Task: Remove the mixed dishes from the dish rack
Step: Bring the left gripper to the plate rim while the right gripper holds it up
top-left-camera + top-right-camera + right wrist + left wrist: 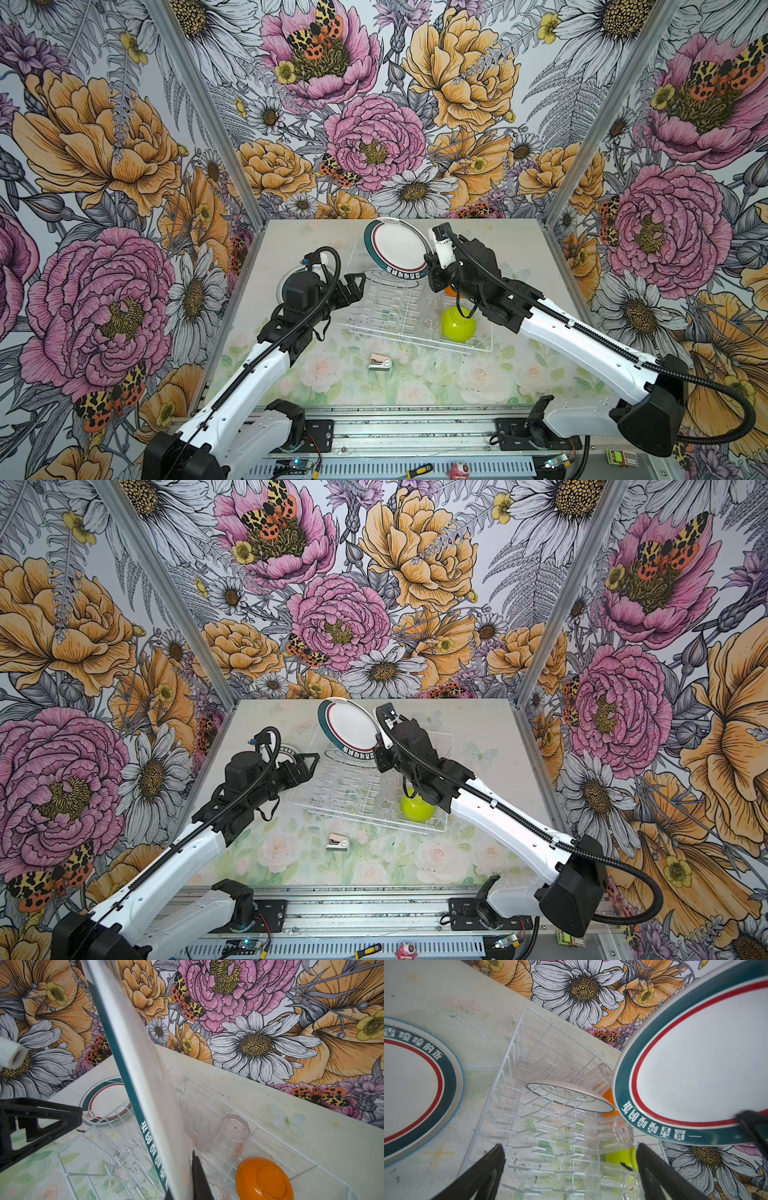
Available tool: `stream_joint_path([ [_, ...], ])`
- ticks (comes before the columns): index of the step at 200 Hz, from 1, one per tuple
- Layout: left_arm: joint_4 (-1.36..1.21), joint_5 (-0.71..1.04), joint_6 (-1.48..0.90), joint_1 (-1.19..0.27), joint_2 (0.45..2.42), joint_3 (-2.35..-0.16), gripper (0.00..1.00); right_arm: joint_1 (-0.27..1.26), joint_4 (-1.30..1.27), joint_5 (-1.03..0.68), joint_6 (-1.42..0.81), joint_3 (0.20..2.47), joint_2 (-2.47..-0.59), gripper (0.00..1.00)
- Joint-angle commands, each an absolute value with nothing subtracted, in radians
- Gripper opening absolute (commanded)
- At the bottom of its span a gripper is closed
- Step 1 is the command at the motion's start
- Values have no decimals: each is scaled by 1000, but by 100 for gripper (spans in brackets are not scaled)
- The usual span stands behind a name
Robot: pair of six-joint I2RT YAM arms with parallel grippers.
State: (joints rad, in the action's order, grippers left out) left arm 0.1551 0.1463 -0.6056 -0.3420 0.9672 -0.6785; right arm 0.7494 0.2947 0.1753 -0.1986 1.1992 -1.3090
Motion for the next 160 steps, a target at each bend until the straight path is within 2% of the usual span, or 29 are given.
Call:
stream_joint_path([
  [1, 82, 197, -632, -344, 974, -666, 99, 736, 208, 89, -303, 1198, -1275, 0],
  [118, -143, 305, -704, -380, 1092, -668, 99, 686, 56, -120, -470, 1116, -1253, 0],
  [152, -175, 340, -701, -401, 1144, -691, 85, 656, -4, -167, -531, 1064, -1245, 0],
  [160, -181, 343, -700, -410, 1152, -695, 79, 653, -10, -164, -539, 1056, -1245, 0],
])
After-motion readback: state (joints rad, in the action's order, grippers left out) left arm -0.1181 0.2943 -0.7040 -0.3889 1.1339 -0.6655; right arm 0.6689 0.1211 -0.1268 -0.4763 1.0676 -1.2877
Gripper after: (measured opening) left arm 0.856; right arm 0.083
